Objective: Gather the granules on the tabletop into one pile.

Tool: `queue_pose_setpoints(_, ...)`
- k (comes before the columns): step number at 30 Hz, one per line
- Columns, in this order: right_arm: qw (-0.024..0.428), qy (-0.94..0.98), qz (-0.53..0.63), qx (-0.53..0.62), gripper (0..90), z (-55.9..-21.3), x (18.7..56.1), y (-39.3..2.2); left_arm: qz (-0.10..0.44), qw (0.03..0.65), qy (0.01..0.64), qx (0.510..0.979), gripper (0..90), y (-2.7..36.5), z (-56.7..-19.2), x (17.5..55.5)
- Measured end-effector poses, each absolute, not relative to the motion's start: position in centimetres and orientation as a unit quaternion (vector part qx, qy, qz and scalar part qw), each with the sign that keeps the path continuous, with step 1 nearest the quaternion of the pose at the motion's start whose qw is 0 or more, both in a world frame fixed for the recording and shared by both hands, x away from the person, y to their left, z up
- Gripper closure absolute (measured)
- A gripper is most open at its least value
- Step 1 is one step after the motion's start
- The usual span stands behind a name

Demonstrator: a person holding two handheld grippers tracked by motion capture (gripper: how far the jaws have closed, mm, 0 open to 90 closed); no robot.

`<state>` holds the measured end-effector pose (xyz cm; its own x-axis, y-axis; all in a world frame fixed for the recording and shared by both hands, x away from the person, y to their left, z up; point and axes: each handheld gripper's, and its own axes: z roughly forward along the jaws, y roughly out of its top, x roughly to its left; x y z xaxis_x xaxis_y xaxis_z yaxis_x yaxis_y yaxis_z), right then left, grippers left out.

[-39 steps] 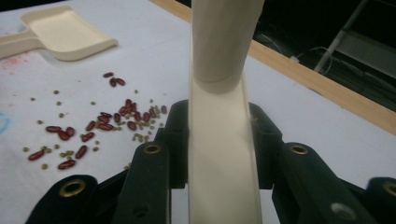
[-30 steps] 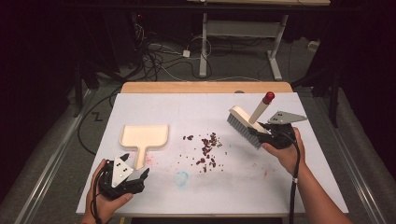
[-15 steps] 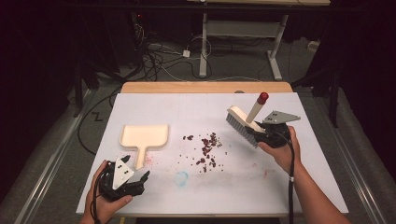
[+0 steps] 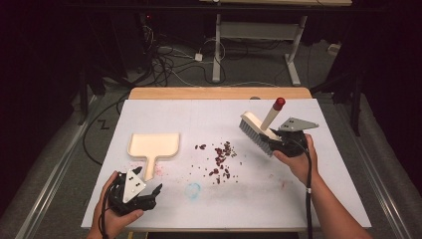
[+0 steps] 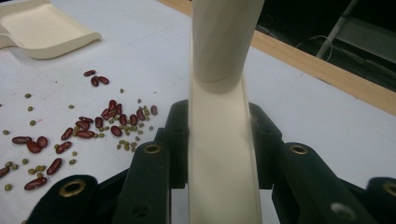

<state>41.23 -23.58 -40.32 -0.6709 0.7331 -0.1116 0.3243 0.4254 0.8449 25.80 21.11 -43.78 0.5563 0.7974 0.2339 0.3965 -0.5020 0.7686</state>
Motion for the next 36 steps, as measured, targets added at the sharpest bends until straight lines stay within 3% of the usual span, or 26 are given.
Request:
queue_pose_setpoints(12, 0.236, 0.831, 0.398, 0.309, 67.1, -40.7, 45.6, -19.6, 0.286, 0.330, 0.360, 0.824, 19.5, 20.9, -44.3, 26.2)
queue_pose_setpoints(17, 0.262, 0.843, 0.371, 0.287, 67.1, -41.5, 46.8, -17.4, 0.288, 0.325, 0.351, 0.829, 19.5, 20.9, -44.4, 26.1)
queue_pose_setpoints(20, 0.244, 0.848, 0.377, 0.283, 67.1, -42.5, 47.1, -16.6, 0.283, 0.328, 0.351, 0.831, 19.5, 20.9, -44.5, 26.1)
queue_pose_setpoints(36, 0.194, 0.885, 0.385, 0.174, 67.0, -42.9, 41.8, -15.1, 0.279, 0.320, 0.347, 0.836, 19.7, 20.7, -44.5, 26.1)
